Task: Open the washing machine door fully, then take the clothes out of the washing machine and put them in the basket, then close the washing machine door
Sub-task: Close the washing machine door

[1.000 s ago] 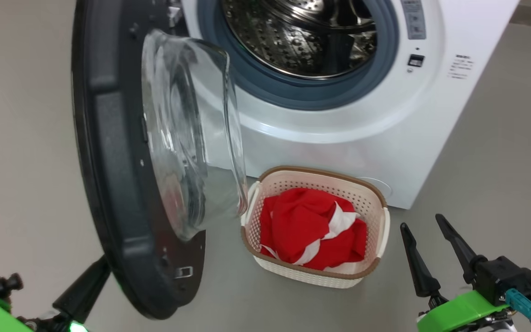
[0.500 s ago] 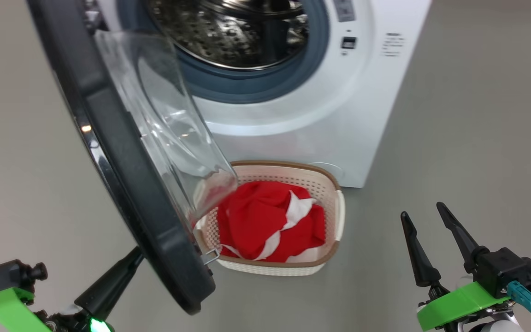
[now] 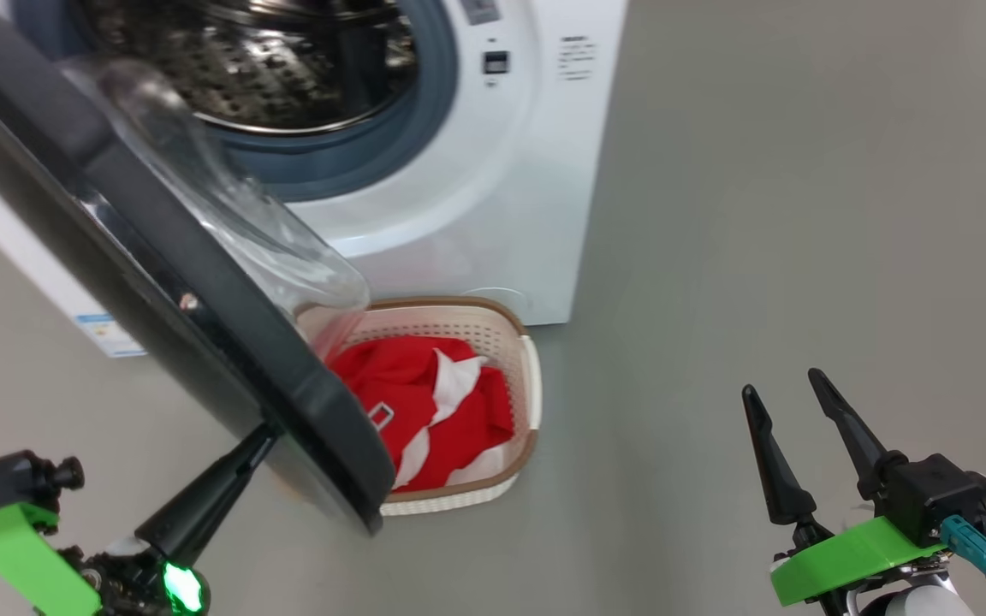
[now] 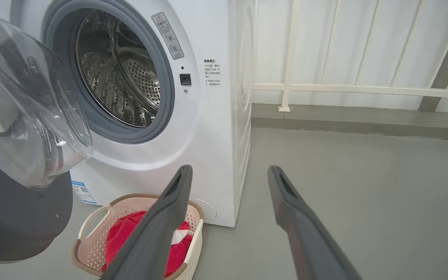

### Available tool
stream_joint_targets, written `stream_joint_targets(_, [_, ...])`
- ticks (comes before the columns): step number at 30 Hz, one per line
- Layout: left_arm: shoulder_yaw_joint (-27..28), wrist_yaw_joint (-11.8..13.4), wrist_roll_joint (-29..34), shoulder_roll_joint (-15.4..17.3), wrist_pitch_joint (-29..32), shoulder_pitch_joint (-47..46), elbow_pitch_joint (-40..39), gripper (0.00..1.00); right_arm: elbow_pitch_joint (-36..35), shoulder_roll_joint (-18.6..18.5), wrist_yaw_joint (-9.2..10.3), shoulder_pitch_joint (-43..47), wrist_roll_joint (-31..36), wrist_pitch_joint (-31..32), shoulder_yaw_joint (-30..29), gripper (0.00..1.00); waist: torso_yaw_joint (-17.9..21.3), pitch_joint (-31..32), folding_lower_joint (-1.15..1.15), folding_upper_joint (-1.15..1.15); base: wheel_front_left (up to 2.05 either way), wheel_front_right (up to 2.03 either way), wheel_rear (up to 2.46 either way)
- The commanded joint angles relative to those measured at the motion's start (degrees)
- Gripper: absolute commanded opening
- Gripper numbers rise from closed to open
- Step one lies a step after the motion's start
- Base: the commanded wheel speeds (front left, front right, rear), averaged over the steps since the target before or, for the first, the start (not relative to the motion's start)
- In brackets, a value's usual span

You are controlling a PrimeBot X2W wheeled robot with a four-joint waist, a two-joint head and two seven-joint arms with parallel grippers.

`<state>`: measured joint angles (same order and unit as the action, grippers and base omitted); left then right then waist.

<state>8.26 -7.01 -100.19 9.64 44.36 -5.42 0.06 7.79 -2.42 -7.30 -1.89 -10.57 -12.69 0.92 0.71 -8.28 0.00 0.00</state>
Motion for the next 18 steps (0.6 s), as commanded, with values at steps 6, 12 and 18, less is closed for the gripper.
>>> stream_joint_targets(6, [1.85, 0.92, 0.21, 1.54, 0.46, -5.63, -0.77, 0.00, -0.60, -0.45, -0.19, -2.62, -0.86, -0.98, 1.74, 1.00, 6.22, -2.18, 0.00, 0.00, 0.00, 0.00, 0.00])
stream_joint_targets(12, [1.74, 1.96, 0.34, 2.02, 0.20, -10.38, 1.19, 0.00, -0.31, -0.45, -0.19, -3.61, -1.21, -1.37, 2.03, 1.00, 8.57, -4.20, 0.00, 0.00, 0.00, 0.00, 0.00])
stream_joint_targets(18, [1.88, 2.23, 0.35, 2.21, -0.33, -14.85, 3.53, 0.00, -0.10, -0.45, -0.19, -4.73, -1.41, -1.67, 2.34, 1.00, 9.77, -6.02, 0.00, 0.00, 0.00, 0.00, 0.00])
